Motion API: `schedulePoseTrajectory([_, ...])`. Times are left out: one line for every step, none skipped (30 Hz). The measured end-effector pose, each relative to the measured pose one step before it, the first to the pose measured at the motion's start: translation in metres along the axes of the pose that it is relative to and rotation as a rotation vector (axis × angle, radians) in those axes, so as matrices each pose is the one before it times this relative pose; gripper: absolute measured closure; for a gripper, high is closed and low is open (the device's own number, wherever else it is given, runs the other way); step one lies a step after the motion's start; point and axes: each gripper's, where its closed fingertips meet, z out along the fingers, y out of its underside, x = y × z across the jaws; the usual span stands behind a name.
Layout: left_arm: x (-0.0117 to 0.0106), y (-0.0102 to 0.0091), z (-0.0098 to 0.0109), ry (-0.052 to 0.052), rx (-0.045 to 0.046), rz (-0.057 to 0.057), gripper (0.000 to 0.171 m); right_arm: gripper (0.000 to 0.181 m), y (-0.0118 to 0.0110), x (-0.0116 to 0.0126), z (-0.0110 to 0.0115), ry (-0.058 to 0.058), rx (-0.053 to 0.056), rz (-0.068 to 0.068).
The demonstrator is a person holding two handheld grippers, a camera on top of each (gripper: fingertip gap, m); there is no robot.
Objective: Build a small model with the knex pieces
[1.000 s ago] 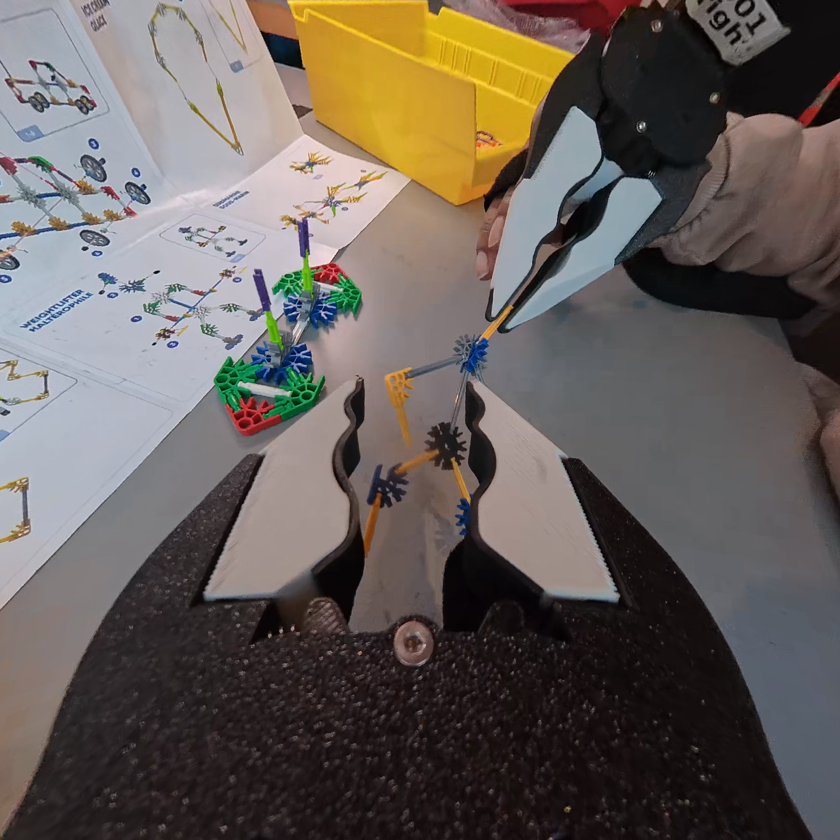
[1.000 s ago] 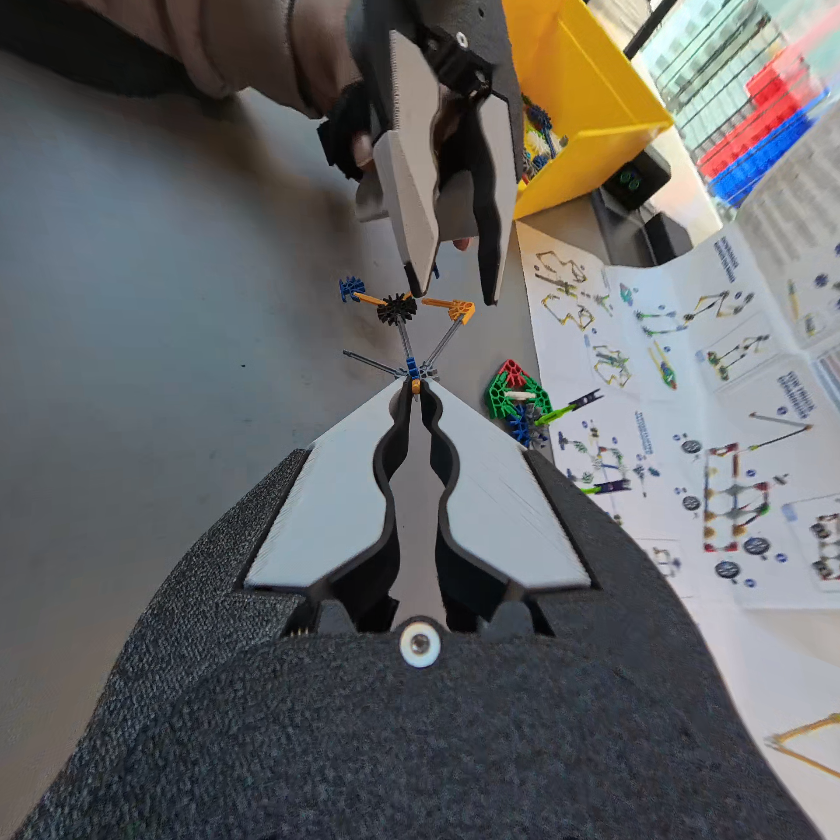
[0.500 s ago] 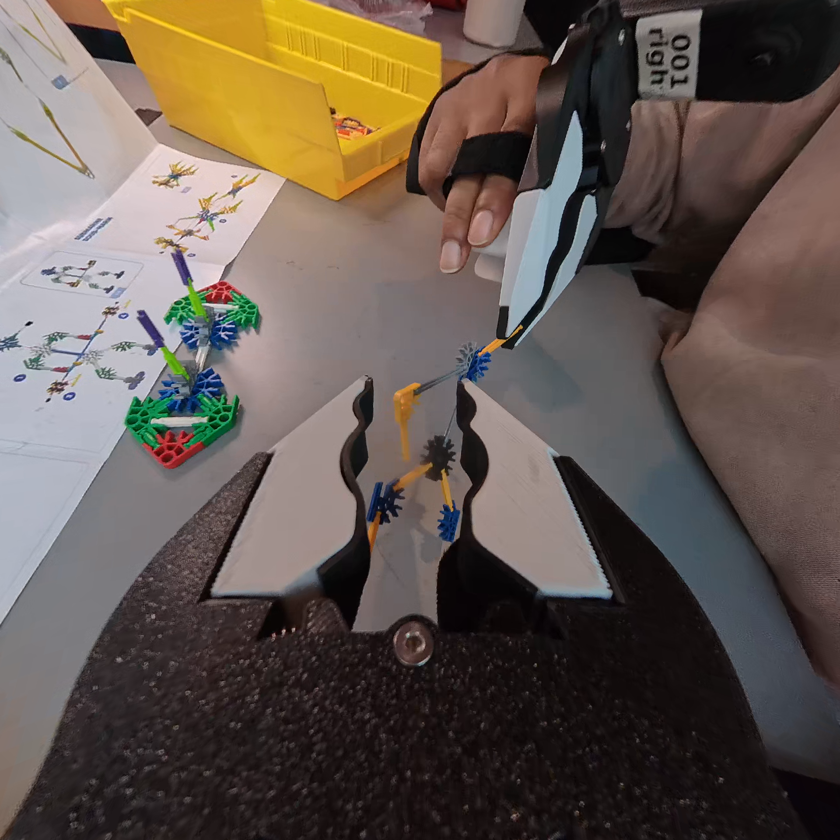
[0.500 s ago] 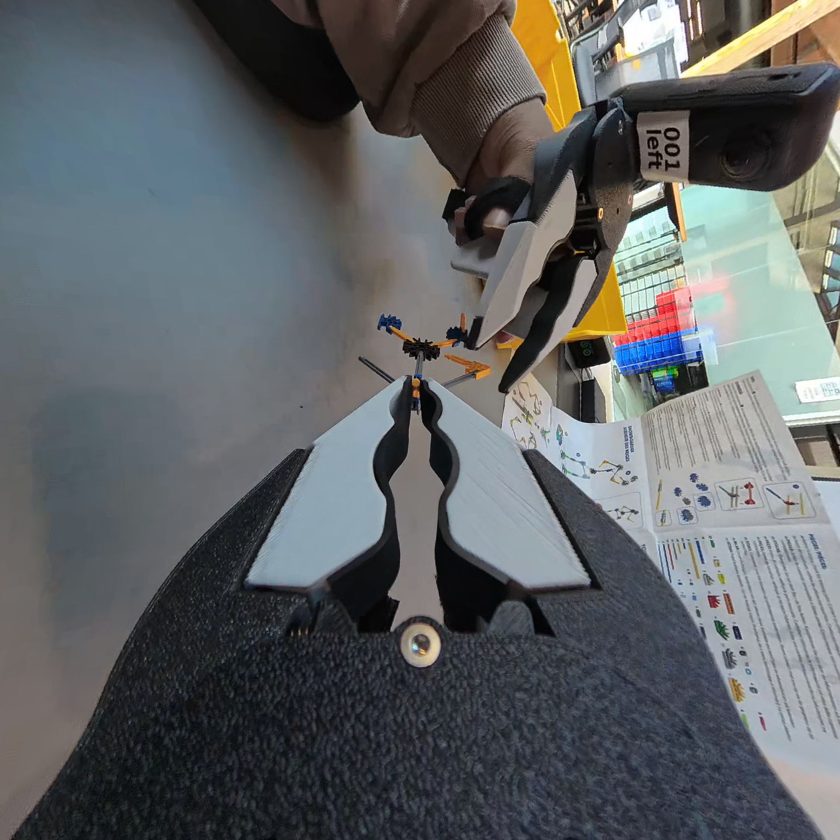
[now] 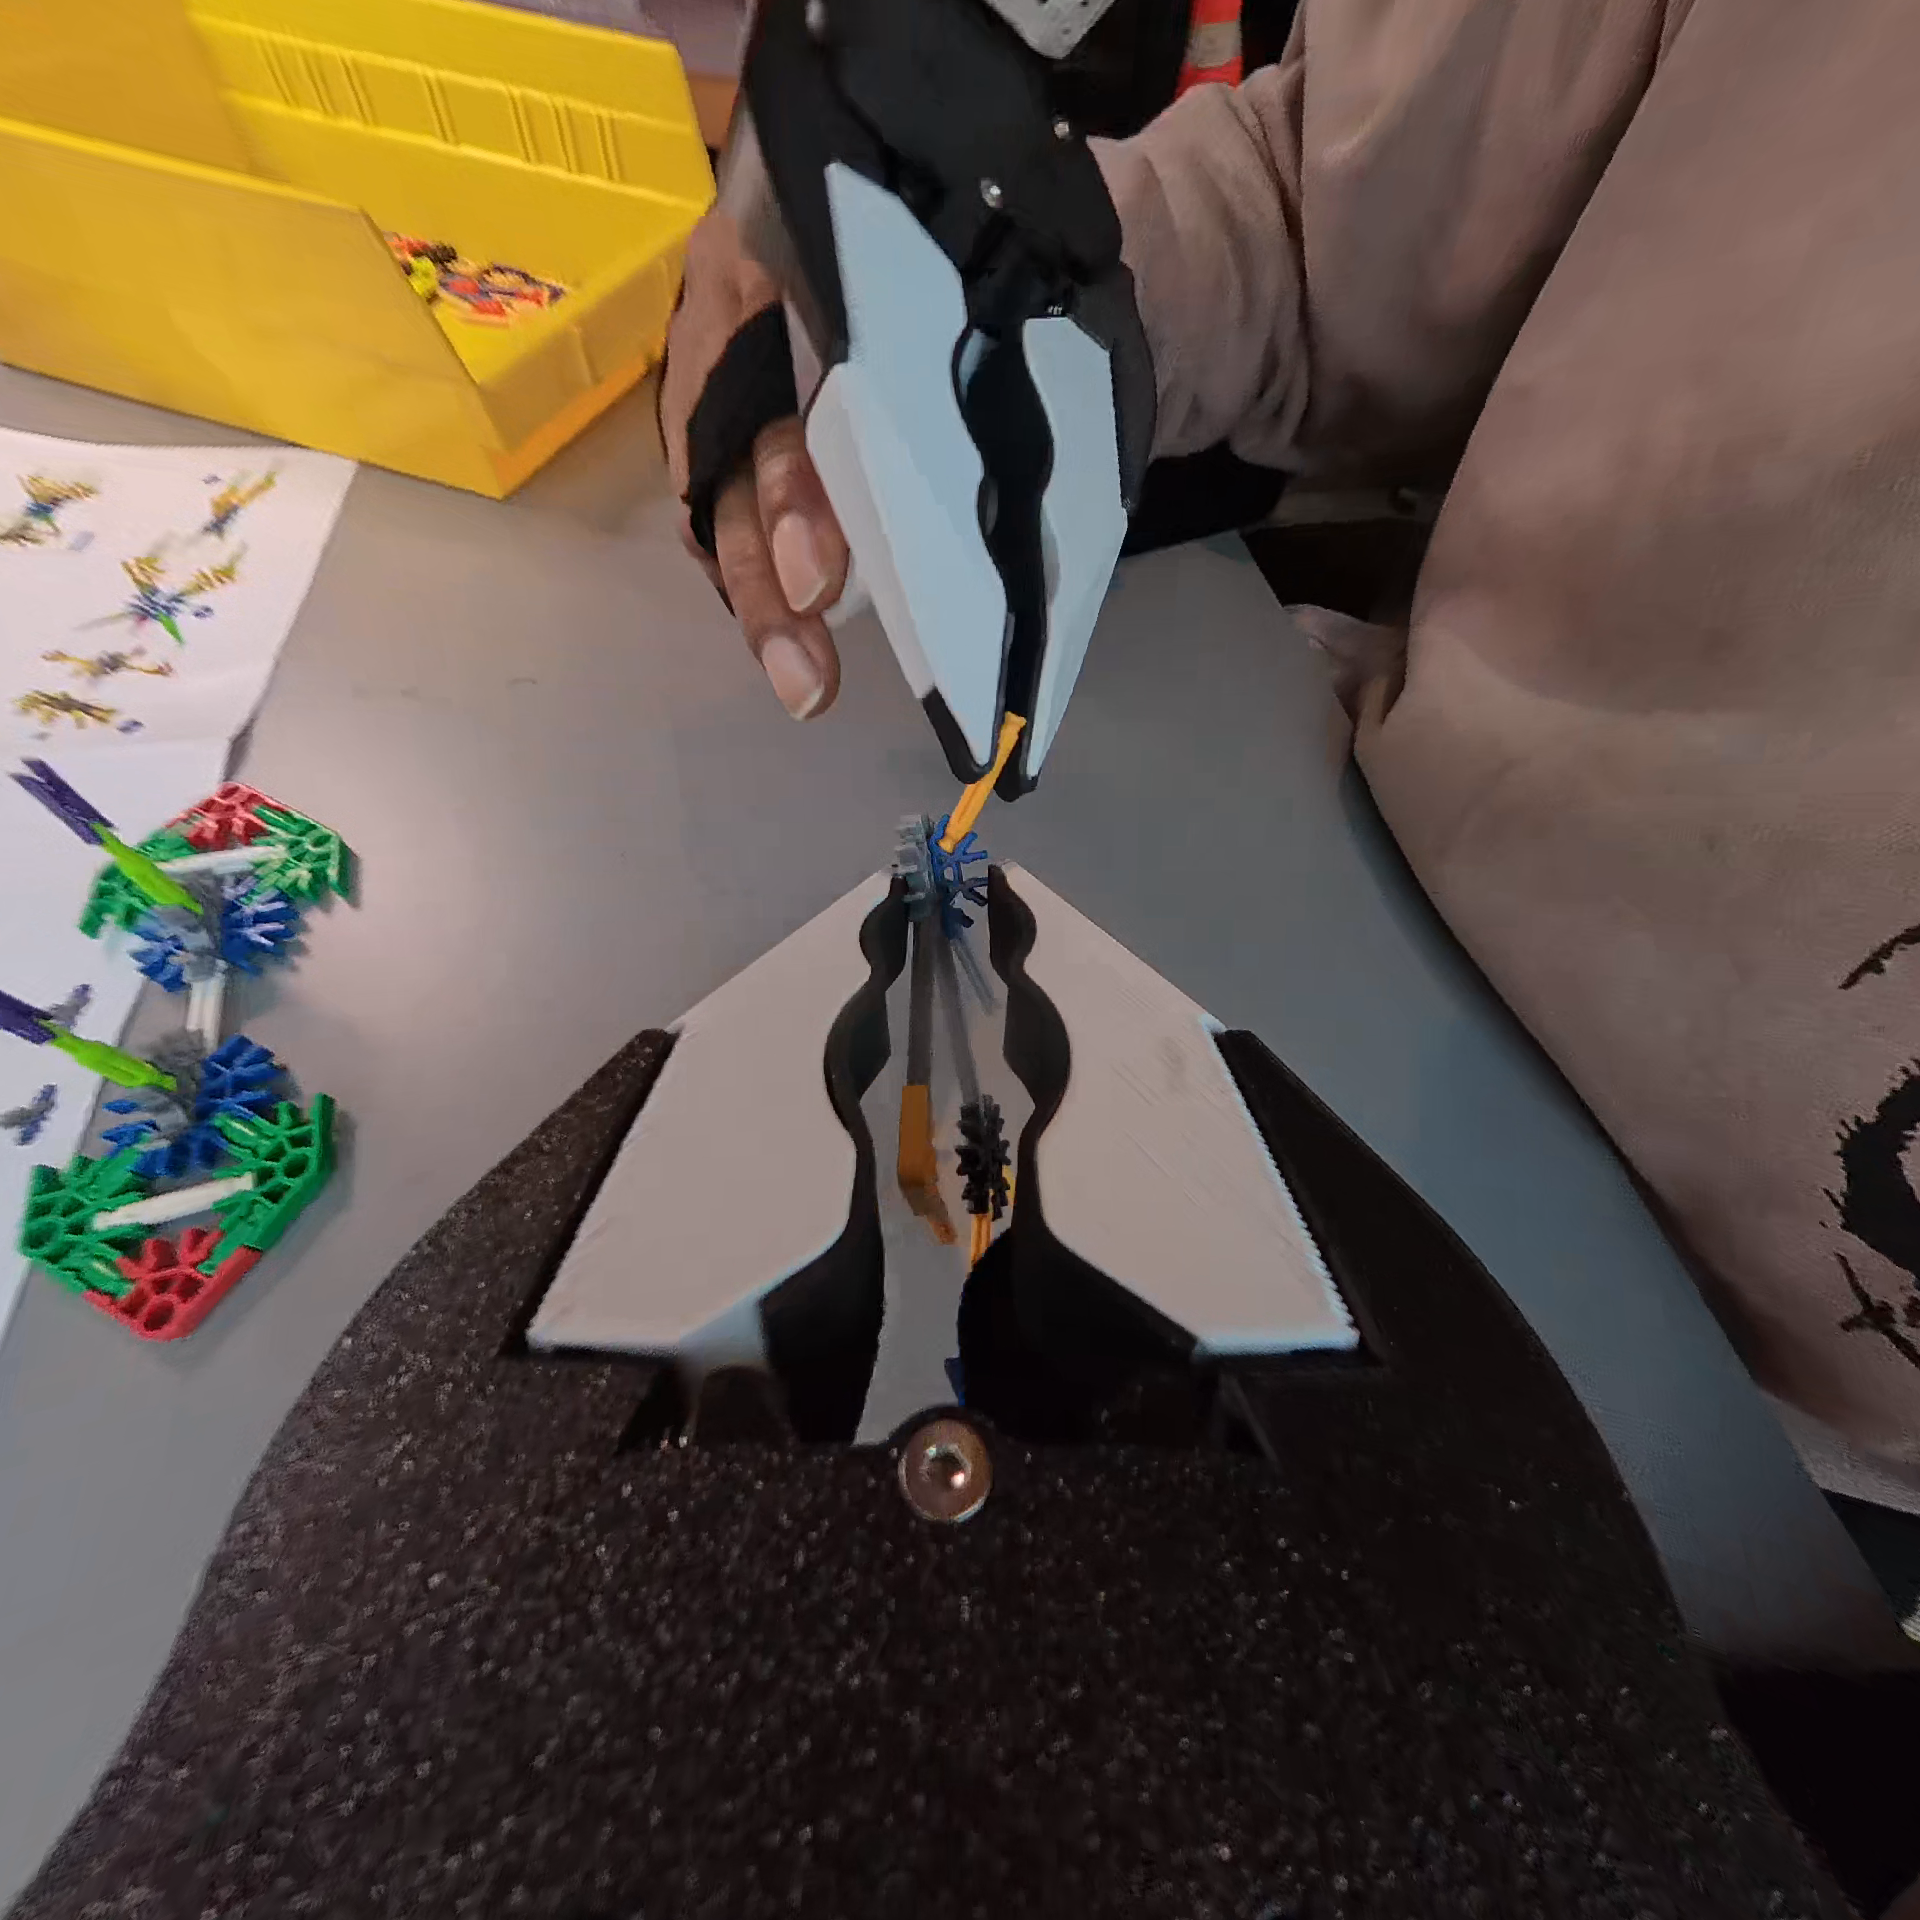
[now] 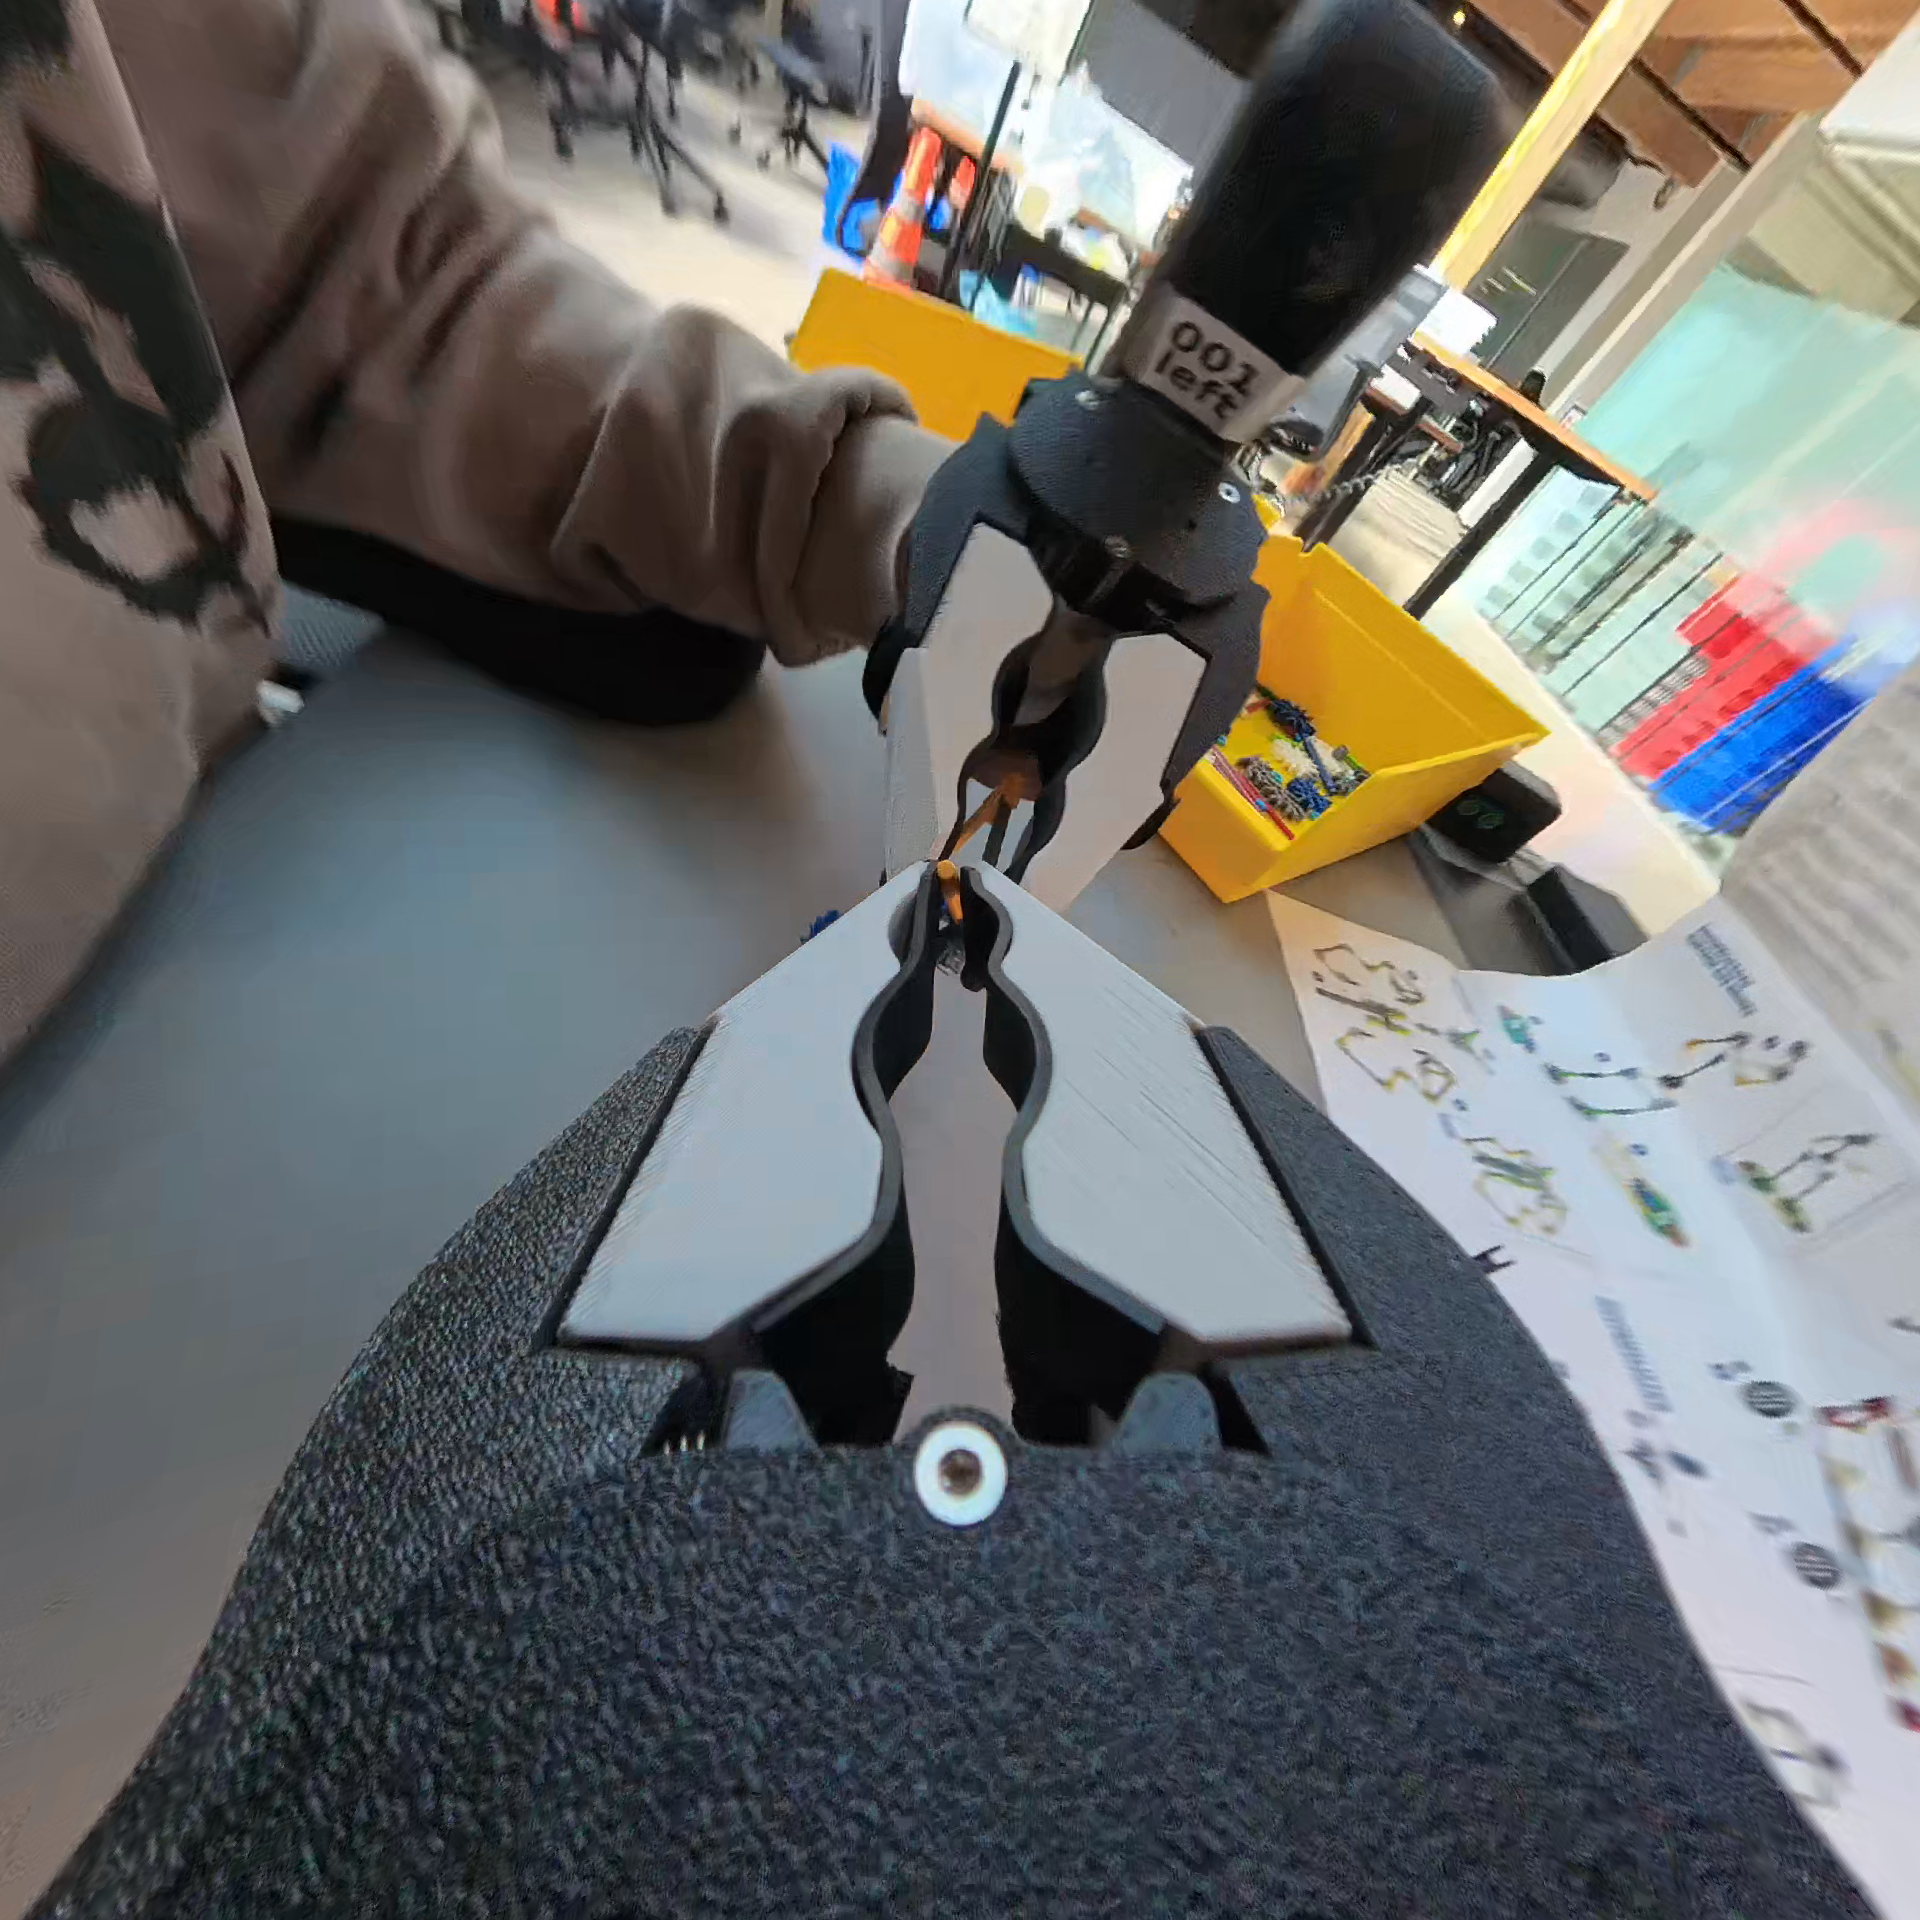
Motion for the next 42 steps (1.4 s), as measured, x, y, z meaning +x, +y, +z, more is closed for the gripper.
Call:
schedulePoseTrajectory([-0.00225, -0.00591, -0.00077, -0.0431, 0.00771, 0.0327, 0.159, 0.179, -0.00405, 0.00459, -0.00348, -0.0143, 0.053, 0.0986])
schedulePoseTrajectory([-0.00207, -0.00539, -0.00085, -0.0418, 0.00355, 0.0332, 0.159, 0.179, -0.00468, 0.00365, -0.00299, -0.0166, 0.0544, 0.0906])
schedulePoseTrajectory([-0.00201, -0.00504, -0.00091, -0.0398, 0.00505, 0.0321, 0.159, 0.179, -0.00494, 0.00303, -0.00248, -0.016, 0.0537, 0.0862])
schedulePoseTrajectory([-0.00196, -0.00436, -0.00106, -0.0348, 0.00802, 0.0282, 0.159, 0.178, -0.00446, 0.0022, -0.00158, -0.0222, 0.0493, 0.0937])
schedulePoseTrajectory([-0.00146, -0.0032, -0.00067, -0.0268, 0.00886, 0.0215, 0.159, 0.179, -0.00358, 0.00222, -0.00078, -0.0245, 0.0455, 0.1039])
schedulePoseTrajectory([-0.00078, -0.00234, -0.00005, -0.0191, 0.01273, 0.0179, 0.159, 0.179, -0.00225, 0.00454, -0.00041, -0.0121, 0.0411, 0.1098])
schedulePoseTrajectory([0.00044, -0.00217, 0.00073, -0.0113, 0.0186, 0.0221, 0.16, 0.18, 0.00186, 0.00508, 0.00051, -0.0164, 0.0211, 0.12])
schedulePoseTrajectory([0.0004, -0.00184, 0.00171, -0.0108, 0.01515, 0.0185, 0.159, 0.18, 0.00482, 0.00654, 0.00104, -0.0123, 0.0134, 0.1149])
schedulePoseTrajectory([-0.00052, 0.00032, 0.0024, -0.0133, -0.00236, 0.0074, 0.159, 0.18, 0.00165, 0.00193, 0.00032, -0.0372, 0.0294, 0.1035])
schedulePoseTrajectory([-0.00205, 0.00265, 0.00196, -0.0202, -0.01563, 0.0076, 0.159, 0.18, -0.00021, 0.00372, -0.00138, -0.0114, 0.0295, 0.0673])
schedulePoseTrajectory([-0.00209, 0.00189, 0.00095, -0.0149, -0.0057, 0.002, 0.159, 0.18, -0.00133, 0.0018, -0.00172, -0.0063, 0.0167, 0.0306])
schedulePoseTrajectory([-0.00245, 0.00124, 0.00018, -0.0114, 0.00198, -0.0083, 0.159, 0.18, -0.00391, -0.00124, -0.00183, -0.0133, 0.0203, 0.0038])
schedulePoseTrajectory([-0.00388, 0.00175, -0.00041, -0.0169, 0.00264, -0.0118, 0.159, 0.18, -0.00641, -0.00193, -0.00225, -0.013, 0.027, 0.0015])
schedulePoseTrajectory([-0.00467, 0.00263, -0.00075, -0.0177, 0.00201, -0.0154, 0.159, 0.18, -0.00698, -0.00045, -0.0026, 0.0007, 0.0241, -0.0074])
schedulePoseTrajectory([-0.00433, 0.00287, -0.00064, -0.0106, 0.003, -0.024, 0.159, 0.18, -0.00615, 0.00115, -0.00343, 0.013, 0.0152, -0.0245])
schedulePoseTrajectory([-0.00426, 0.00312, -0.00035, -0.0068, 0.0038, -0.0316, 0.159, 0.18, -0.00544, 0.00279, -0.0041, 0.0244, 0.0104, -0.0322])
schedulePoseTrajectory([-0.00477, 0.00335, -0.00003, -0.008, 0.00306, -0.0359, 0.158, 0.18, -0.00416, 0.00542, -0.00464, 0.0389, 0.0021, -0.0317])
schedulePoseTrajectory([-0.00554, 0.00353, 0.00027, -0.0123, 0.00126, -0.0401, 0.158, 0.18, -0.00271, 0.00678, -0.0049, 0.0471, -0.0055, -0.0369])
schedulePoseTrajectory([-0.00672, 0.00328, 0.00058, -0.0182, 0.00039, -0.0464, 0.158, 0.18, -0.0021, 0.00718, -0.00498, 0.0487, -0.0056, -0.0394])
schedulePoseTrajectory([-0.00713, 0.00312, 0.00081, -0.0196, 0.00073, -0.0532, 0.158, 0.18, -0.00168, 0.00708, -0.00494, 0.0473, -0.0017, -0.0359])
schedulePoseTrajectory([-0.00687, 0.00291, 0.00107, -0.0166, 0.00209, -0.0588, 0.158, 0.18, -0.00203, 0.00677, -0.00455, 0.0435, 0.005, -0.0266])
schedulePoseTrajectory([-0.00682, 0.00311, 0.00099, -0.0146, 0.00177, -0.0662, 0.158, 0.179, -0.00241, 0.00599, -0.00427, 0.038, 0.0096, -0.0178])
schedulePoseTrajectory([-0.00697, 0.00377, 0.00129, -0.0123, -0.00239, -0.0744, 0.158, 0.18, -0.00292, 0.00663, -0.00419, 0.0441, 0.0113, -0.0234])
schedulePoseTrajectory([-0.00708, 0.00491, 0.00142, -0.0107, -0.0091, -0.081, 0.158, 0.179, -0.00275, 0.00756, -0.004, 0.0518, 0.0037, -0.0335])
schedulePoseTrajectory([-0.00684, 0.00588, 0.00149, -0.0073, -0.01612, -0.0793, 0.158, 0.179, -0.00344, 0.00715, -0.0038, 0.0517, -0.0021, -0.0416])
schedulePoseTrajectory([-0.00621, 0.00551, 0.00116, -0.0051, -0.01501, -0.0638, 0.158, 0.179, -0.00497, 0.00727, -0.00411, 0.0552, -0.0072, -0.0451])
schedulePoseTrajectory([-0.00568, 0.00352, 0.00059, -0.0068, -0.00508, -0.042, 0.158, 0.179, -0.00677, 0.00912, -0.00499, 0.0667, -0.0148, -0.0508])
schedulePoseTrajectory([-0.00393, 0.00158, 0.0002, -0.0035, 0.00191, -0.0259, 0.158, 0.18, -0.00974, 0.01157, -0.00705, 0.0768, -0.0118, -0.0636])
schedulePoseTrajectory([-0.00163, 0.0002, -0.00004, 0.0046, 0.00438, -0.0176, 0.158, 0.18, -0.01227, 0.01642, -0.00951, 0.0969, -0.0066, -0.0701])
schedulePoseTrajectory([-0.00039, -0.00085, -0.00011, 0.0062, 0.00723, -0.0102, 0.158, 0.18, -0.01326, 0.02093, -0.0115, 0.1033, -0.0026, -0.0718])
schedulePoseTrajectory([0.00008, -0.00099, 0.0, 0.0023, 0.00722, -0.0019, 0.158, 0.18, -0.01346, 0.02316, -0.01246, 0.0906, 0.0098, -0.0645])
schedulePoseTrajectory([0.00043, -0.00043, 0.00035, 0.0009, 0.00222, 0.0048, 0.158, 0.179, -0.01033, 0.02963, -0.01269, 0.1039, 0.01, -0.0334])
schedulePoseTrajectory([0.0008, -0.00022, 0.00046, 0.0003, 0.0008, 0.0087, 0.158, 0.179, -0.00553, 0.03324, -0.01153, 0.1056, 0.0034, -0.0106])
schedulePoseTrajectory([0.00122, -0.00073, 0.00052, 0.0011, 0.00344, 0.0095, 0.158, 0.179, 0.00101, 0.03397, -0.00901, 0.0988, -0.011, -0.0021])
schedulePoseTrajectory([0.00184, -0.00095, 0.00049, 0.0051, 0.00424, 0.008, 0.158, 0.179, 0.00865, 0.03279, -0.00589, 0.0922, -0.0334, 0.0046])
schedulePoseTrajectory([0.0022, -0.00108, 0.00055, 0.0073, 0.00504, 0.0073, 0.158, 0.179, 0.01488, 0.02819, -0.00259, 0.0729, -0.0507, 0.0155])
schedulePoseTrajectory([0.00179, -0.00153, 0.00017, 0.0053, 0.00799, 0.0086, 0.158, 0.179, 0.01868, 0.02288, 0.0002, 0.0571, -0.062, 0.0175])
schedulePoseTrajectory([0.00219, -0.00188, -0.0001, 0.0066, 0.01106, 0.011, 0.158, 0.179, 0.01955, 0.019, 0.00221, 0.0545, -0.0638, 0.003])
schedulePoseTrajectory([0.00283, -0.00213, -0.00021, 0.012, 0.01316, 0.0118, 0.158, 0.178, 0.0153, 0.0154, 0.003, 0.0546, -0.0464, -0.0078])
schedulePoseTrajectory([0.00324, -0.00232, -0.00042, 0.0143, 0.01407, 0.0106, 0.158, 0.169, 0.00225, 0.00831, 0.0011, 0.0284, -0.0062, -0.0142])
schedulePoseTrajectory([0.00326, -0.00208, -0.00022, 0.0158, 0.01343, 0.0105, 0.158, 0.163, -0.00508, 0.00545, -0.00162, 0.0259, 0.0215, -0.0087])
schedulePoseTrajectory([0.0037, -0.00182, -0.00024, 0.0175, 0.01176, 0.0108, 0.158, 0.161, -0.00659, 0.00268, -0.0024, 0.0155, 0.0272, 0.008])
